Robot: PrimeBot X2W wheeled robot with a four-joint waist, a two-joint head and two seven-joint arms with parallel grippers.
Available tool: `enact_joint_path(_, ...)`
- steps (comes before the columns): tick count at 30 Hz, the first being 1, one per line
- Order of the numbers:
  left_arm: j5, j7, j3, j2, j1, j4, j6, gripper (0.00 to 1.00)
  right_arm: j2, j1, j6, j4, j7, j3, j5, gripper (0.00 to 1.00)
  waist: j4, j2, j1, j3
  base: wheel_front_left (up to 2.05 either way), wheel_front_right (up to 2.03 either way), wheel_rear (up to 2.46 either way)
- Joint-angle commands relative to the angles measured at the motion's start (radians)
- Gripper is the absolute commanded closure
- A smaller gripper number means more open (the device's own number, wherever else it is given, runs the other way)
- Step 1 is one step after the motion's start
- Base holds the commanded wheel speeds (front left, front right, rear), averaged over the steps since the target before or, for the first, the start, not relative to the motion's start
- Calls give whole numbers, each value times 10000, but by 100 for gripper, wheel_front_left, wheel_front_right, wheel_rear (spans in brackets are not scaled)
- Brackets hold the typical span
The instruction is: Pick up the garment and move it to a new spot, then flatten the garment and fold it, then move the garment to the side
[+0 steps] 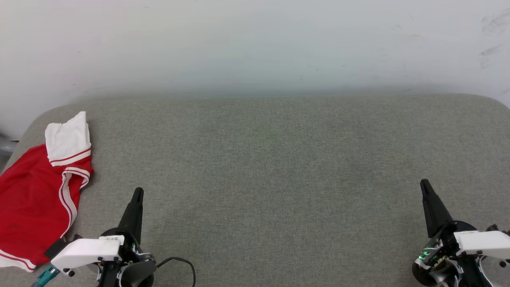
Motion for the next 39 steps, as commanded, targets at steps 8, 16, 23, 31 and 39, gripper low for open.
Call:
enact_joint_path(8,2,15,23,-16,-61,-1,-43,100,25,-125,-3,10,-4,6,-43,100,0,0,0,0,0,0,0)
enact_joint_path(16,2,14,20,-16,-61,-1,-41,100,25,-125,-3,10,-4,4,-43,100,0,0,0,0,0,0,0)
enact_joint_path(23,2,14,22,-16,-61,-1,-43,100,25,-126,-3,10,-4,6,-43,100,0,0,0,0,0,0,0)
enact_joint_path(31,2,15,23,-16,-61,-1,-43,100,25,-126,-3,10,-4,5,-43,100,0,0,0,0,0,0,0)
enact_joint_path(39,6,-13,-37,-6,43,71,8,0,2,63,0,54,-14,15,-9,0,0,0,0,-1,0,0,0)
